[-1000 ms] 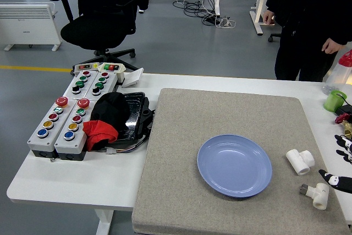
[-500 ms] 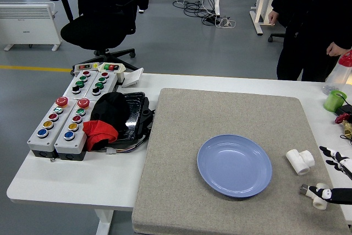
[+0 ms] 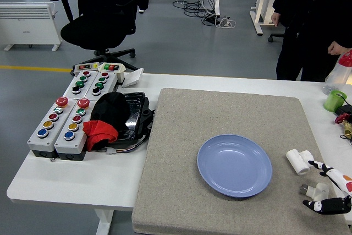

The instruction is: Pick pipe place plate twice

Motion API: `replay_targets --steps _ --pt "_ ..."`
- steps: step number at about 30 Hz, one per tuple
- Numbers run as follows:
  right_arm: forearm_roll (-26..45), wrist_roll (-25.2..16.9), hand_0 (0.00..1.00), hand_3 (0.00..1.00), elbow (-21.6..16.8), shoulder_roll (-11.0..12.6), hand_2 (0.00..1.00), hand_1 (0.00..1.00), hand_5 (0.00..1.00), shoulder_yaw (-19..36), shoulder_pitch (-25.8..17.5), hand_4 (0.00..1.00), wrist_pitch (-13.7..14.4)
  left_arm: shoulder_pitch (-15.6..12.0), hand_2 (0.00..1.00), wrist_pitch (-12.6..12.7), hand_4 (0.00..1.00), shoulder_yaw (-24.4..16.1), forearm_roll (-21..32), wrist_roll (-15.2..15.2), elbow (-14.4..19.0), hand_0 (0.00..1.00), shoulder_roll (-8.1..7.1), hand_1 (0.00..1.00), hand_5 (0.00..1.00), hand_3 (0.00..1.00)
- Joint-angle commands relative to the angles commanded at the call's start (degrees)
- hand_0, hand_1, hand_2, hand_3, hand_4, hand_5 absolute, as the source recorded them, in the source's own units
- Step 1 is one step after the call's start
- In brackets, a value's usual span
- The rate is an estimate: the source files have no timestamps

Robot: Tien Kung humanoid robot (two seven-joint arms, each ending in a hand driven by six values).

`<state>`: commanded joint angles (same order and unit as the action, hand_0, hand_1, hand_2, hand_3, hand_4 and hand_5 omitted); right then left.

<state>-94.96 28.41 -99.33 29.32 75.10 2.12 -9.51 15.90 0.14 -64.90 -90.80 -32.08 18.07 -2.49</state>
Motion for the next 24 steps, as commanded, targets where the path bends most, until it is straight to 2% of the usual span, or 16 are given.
replay_targets --steps 14,15,20,21,24 --pt "-2.60 -0.55 0.966 0.982 4.86 -0.88 0.995 0.927 0.357 -3.25 1.72 0.857 2.56 0.43 0.630 0.09 0.393 0.14 0.22 0.02 -0.01 0.654 0.00 0.629 0.998 0.552" --pt "-2.90 -0.64 0.818 0.896 5.20 -0.95 0.896 0.808 0.337 -3.68 1.77 0.832 3.19 0.44 0.631 0.09 0.393 0.19 0.26 0.06 -0.02 0.653 0.00 0.629 0.998 0.553" --pt "-5.68 -0.74 0.818 0.896 6.04 -1.20 0.896 0.808 0.337 -4.88 1.96 0.832 5.75 0.47 0.631 0.13 0.393 0.22 0.31 0.10 -0.05 0.653 0.04 0.629 0.998 0.553" --pt "-5.95 -0.75 0.644 0.805 6.11 -1.22 0.746 0.680 0.235 -4.99 1.96 0.738 5.90 0.48 0.631 0.13 0.394 0.23 0.31 0.11 -0.05 0.653 0.04 0.631 0.998 0.553" --pt "-6.90 -0.01 0.644 0.805 6.35 -1.25 0.746 0.680 0.235 -5.54 1.95 0.738 6.30 0.51 0.631 0.08 0.394 0.24 0.28 0.11 -0.04 0.653 0.05 0.631 0.998 0.553"
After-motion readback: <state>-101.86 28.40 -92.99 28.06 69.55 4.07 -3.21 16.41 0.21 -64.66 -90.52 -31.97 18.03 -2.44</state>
